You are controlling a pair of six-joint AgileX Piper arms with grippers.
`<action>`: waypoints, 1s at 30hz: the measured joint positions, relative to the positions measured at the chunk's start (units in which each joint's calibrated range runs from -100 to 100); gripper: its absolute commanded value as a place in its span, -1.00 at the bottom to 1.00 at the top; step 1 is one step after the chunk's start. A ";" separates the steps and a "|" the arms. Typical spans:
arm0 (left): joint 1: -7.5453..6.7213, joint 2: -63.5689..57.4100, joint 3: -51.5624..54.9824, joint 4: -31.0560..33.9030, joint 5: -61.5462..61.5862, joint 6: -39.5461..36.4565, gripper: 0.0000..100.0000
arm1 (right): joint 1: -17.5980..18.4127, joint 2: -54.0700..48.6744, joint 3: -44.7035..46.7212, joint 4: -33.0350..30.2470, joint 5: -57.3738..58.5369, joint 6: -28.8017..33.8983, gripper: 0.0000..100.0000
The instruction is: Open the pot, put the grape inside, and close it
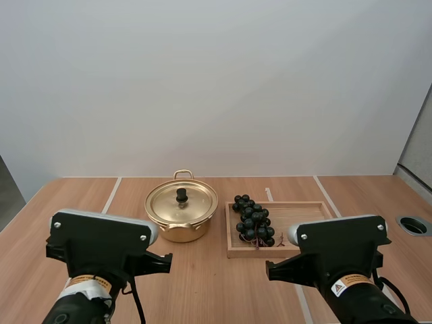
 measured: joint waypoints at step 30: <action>0.00 17.50 -49.40 -0.36 18.39 0.00 -1.00 | 0.00 24.10 -49.78 0.14 21.19 0.00 -1.00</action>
